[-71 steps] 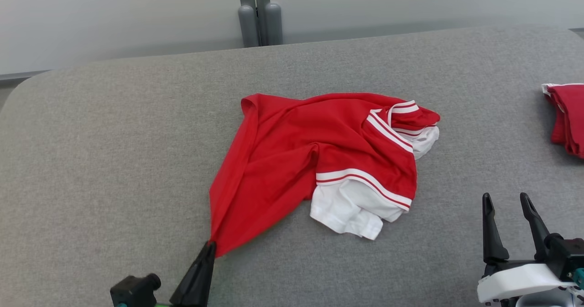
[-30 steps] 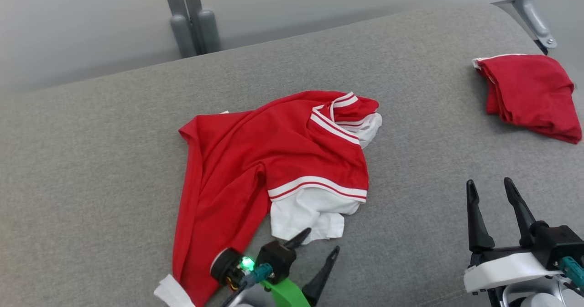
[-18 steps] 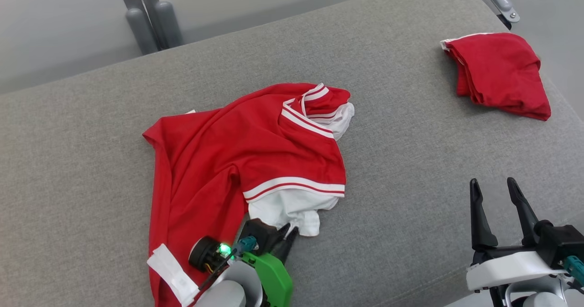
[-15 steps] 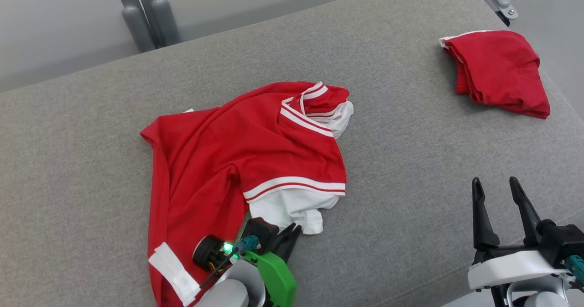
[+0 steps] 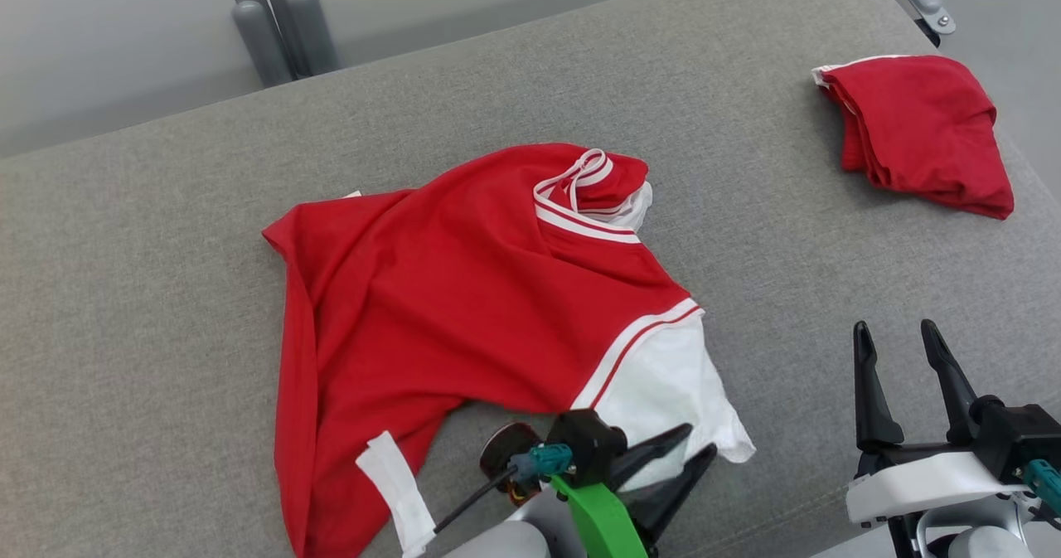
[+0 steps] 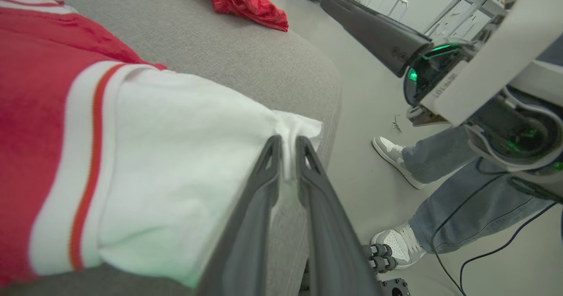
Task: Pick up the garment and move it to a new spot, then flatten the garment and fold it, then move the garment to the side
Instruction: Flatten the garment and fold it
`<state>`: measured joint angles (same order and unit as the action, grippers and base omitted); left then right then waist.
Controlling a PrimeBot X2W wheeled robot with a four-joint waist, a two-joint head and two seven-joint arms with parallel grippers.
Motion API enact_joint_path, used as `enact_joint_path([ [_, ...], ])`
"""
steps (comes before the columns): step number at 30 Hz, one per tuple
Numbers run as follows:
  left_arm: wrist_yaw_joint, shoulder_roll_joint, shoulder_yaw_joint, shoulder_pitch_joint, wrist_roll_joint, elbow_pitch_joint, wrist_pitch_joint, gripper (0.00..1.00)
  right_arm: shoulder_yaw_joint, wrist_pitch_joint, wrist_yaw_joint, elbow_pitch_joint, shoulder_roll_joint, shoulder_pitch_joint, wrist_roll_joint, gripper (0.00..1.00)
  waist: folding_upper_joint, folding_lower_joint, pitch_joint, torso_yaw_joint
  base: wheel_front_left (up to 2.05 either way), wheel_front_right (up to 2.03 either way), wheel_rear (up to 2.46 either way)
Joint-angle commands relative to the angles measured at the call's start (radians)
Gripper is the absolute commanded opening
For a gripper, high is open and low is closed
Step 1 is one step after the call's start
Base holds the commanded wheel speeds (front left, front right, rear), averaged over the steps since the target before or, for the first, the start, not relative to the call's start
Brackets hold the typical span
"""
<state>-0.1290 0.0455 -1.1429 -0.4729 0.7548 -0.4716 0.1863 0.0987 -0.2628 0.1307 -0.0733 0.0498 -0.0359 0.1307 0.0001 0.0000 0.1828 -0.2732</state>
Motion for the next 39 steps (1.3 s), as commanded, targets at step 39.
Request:
enact_joint_path([
  [39, 0.021, 0.011, 1.280, 0.704, -0.473, 0.325, 0.078, 1.00, 0.059, -0.003, 0.000, -0.025, 0.012, -0.122, -0.080, 1.00, -0.0001, 0.0000, -0.224, 0.308, 0.00, 0.00, 0.00],
])
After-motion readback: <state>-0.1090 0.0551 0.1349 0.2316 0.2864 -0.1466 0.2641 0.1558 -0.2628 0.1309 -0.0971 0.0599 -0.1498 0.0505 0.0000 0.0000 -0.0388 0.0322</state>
